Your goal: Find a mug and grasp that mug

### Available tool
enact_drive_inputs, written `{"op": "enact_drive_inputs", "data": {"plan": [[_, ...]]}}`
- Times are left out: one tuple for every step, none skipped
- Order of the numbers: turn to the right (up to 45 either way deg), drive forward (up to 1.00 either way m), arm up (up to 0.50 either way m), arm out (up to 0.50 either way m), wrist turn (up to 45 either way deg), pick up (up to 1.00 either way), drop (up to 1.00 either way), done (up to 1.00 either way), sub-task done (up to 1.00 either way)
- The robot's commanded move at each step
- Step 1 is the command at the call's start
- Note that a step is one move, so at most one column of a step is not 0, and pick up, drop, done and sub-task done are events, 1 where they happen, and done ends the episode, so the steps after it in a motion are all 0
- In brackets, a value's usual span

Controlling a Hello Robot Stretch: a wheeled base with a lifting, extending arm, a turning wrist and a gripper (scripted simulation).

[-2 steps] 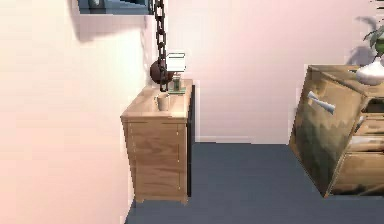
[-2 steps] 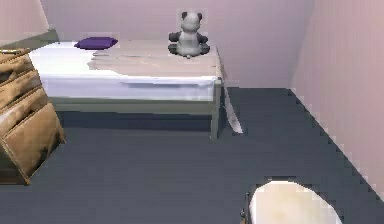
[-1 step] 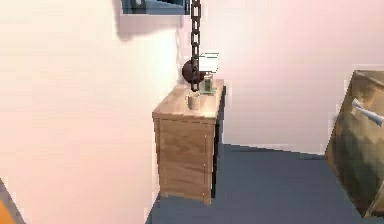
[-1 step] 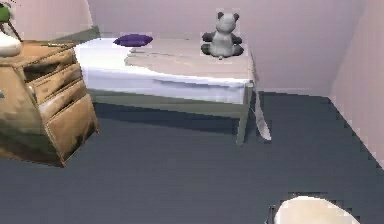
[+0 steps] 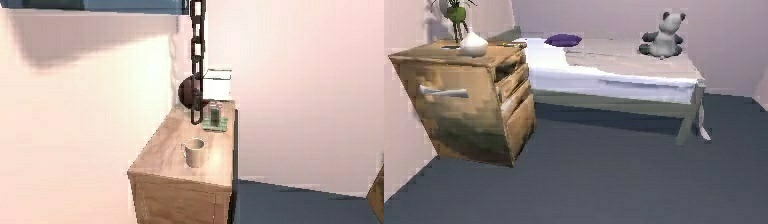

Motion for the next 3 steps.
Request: {"op": "enact_drive_inputs", "data": {"plan": [[-45.0, 0.0, 0.0, 0.0, 0.0, 0.0, 0.0, 0.0, 0.0], [-39.0, 0.0, 0.0, 0.0, 0.0, 0.0, 0.0, 0.0, 0.0], [0.0, 0.0, 0.5, 0.0, 0.0, 0.0, 0.0, 0.0, 0.0]]}}
